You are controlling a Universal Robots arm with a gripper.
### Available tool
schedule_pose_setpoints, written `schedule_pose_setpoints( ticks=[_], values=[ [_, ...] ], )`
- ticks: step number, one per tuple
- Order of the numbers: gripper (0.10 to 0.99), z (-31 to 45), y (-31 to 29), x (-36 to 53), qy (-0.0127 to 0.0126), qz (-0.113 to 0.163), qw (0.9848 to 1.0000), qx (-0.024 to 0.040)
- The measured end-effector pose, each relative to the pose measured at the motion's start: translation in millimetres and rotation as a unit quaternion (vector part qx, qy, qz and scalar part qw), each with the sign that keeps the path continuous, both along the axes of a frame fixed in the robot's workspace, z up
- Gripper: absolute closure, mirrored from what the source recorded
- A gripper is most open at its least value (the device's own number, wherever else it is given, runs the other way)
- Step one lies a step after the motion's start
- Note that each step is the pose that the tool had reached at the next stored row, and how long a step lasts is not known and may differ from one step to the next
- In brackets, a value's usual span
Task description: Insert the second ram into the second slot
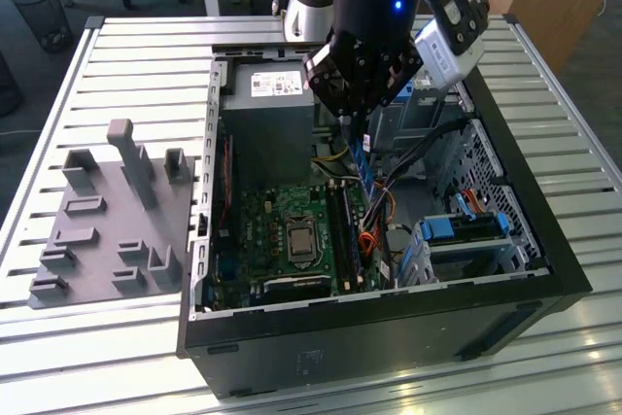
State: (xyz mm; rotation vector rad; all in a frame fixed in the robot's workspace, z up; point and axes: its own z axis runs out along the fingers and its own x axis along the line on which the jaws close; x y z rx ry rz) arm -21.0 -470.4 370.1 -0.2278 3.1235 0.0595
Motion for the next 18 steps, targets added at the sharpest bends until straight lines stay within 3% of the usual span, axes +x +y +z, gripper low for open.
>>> schedule_pose_setpoints(
  ticks=[18],
  values=[
    [0.949,-0.4,0.0,0.0,0.0,-0.025,0.9997,0.0]
  ],
)
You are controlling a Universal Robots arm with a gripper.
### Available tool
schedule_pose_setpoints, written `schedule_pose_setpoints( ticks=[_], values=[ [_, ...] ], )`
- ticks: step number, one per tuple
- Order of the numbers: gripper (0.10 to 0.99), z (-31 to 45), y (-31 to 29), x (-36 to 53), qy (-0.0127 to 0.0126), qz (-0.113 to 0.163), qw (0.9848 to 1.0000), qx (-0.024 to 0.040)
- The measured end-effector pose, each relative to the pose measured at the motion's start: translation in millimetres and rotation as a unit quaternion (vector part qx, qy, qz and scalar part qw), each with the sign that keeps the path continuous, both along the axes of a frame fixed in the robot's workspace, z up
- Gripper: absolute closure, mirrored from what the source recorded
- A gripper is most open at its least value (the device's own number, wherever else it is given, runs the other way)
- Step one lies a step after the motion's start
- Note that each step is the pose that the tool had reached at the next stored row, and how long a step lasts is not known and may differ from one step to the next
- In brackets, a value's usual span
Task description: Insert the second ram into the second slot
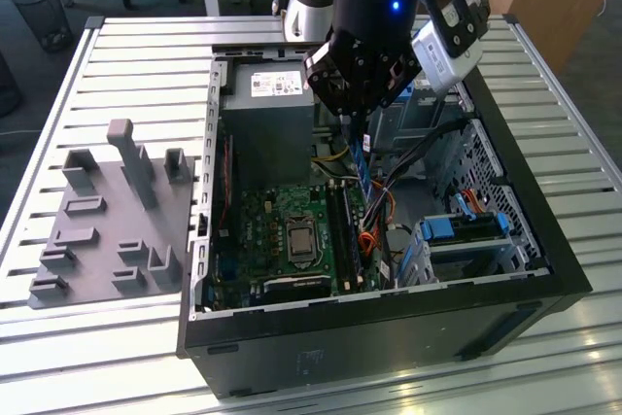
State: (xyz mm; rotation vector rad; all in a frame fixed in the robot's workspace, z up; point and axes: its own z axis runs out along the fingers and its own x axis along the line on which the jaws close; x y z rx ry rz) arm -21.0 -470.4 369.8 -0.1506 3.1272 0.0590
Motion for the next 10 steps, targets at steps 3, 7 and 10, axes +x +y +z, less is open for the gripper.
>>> schedule_pose_setpoints(
  ticks=[3,7,10],
  values=[
    [0.949,-20.2,0.0,0.0,0.0,-0.001,1.0,-0.0003],
    [0.949,-22.2,-0.1,0.0,0.0,-0.001,1.0,-0.0003],
    [0.949,-24.6,-0.1,0.0,0.0003,-0.001,1.0,-0.0003]
  ],
)
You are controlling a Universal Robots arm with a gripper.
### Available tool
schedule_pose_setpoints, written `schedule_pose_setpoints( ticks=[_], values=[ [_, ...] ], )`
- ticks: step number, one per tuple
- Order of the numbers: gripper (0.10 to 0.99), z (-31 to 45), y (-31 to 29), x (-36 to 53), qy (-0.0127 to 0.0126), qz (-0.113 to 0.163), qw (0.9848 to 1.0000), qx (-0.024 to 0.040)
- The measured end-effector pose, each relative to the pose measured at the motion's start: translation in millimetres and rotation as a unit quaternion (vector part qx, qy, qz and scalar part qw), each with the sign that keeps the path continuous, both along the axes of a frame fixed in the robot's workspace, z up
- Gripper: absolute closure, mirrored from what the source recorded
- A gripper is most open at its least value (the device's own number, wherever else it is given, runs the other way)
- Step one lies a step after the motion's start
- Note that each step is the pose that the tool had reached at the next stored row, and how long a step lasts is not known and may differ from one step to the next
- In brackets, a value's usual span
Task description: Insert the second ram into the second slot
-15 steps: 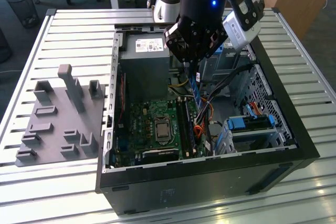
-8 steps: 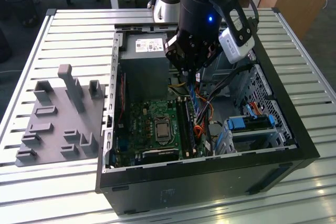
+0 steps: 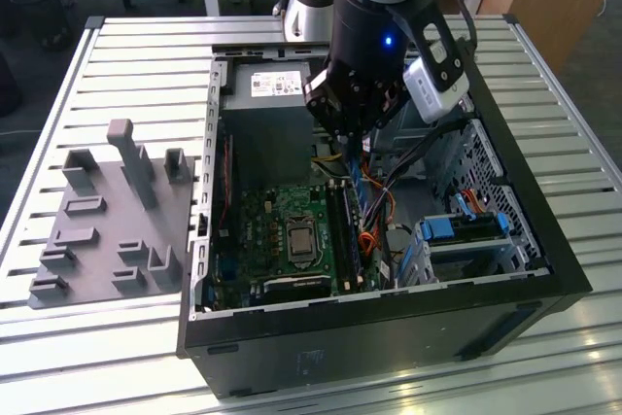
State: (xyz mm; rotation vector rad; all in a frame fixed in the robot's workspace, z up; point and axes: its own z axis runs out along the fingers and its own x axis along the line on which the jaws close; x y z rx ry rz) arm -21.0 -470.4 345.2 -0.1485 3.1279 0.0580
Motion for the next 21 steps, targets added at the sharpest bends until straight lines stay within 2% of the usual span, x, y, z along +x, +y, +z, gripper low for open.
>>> schedule_pose_setpoints(
  ticks=[6,8,21],
  values=[
    [0.949,-5.5,0.0,0.0,0.0003,0.0,1.0,0.0],
    [0.949,-9.5,0.0,0.0,0.0003,0.0,1.0,-0.0002],
    [0.949,-18.0,0.0,0.0,0.0006,0.0,1.0,-0.0008]
  ],
)
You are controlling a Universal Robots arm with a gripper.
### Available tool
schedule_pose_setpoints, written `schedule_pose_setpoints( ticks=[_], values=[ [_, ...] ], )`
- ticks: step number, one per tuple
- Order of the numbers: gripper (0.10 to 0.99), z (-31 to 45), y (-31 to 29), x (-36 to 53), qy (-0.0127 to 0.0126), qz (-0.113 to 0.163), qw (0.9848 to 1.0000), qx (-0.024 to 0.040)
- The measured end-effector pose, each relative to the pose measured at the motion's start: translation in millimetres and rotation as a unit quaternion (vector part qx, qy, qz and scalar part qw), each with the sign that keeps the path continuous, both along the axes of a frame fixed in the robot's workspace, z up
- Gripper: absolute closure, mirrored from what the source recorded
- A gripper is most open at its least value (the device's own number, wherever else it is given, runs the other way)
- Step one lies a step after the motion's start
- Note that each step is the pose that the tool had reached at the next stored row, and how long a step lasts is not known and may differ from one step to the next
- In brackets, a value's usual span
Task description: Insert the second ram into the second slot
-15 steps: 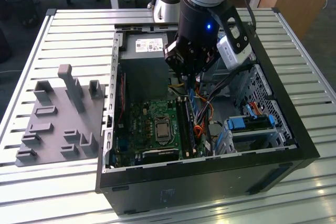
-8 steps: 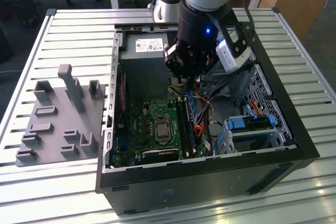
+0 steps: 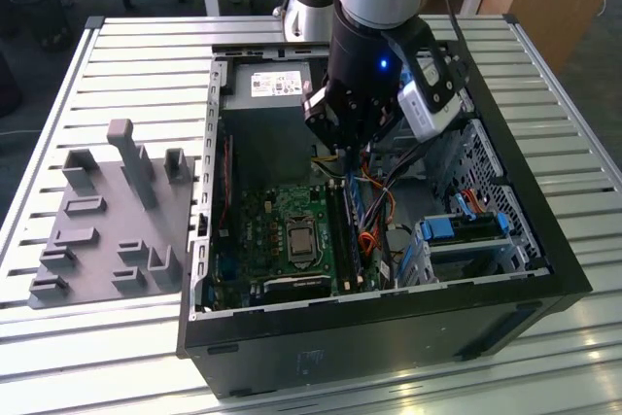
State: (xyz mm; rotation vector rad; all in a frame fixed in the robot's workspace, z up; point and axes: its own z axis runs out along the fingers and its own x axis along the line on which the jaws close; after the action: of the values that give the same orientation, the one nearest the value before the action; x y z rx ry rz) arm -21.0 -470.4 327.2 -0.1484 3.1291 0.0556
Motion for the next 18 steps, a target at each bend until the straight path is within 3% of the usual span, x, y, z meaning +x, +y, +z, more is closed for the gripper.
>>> schedule_pose_setpoints(
  ticks=[18],
  values=[
    [0.949,-13.0,0.0,0.0,0.001,0.0,1.0,0.0001]
  ],
)
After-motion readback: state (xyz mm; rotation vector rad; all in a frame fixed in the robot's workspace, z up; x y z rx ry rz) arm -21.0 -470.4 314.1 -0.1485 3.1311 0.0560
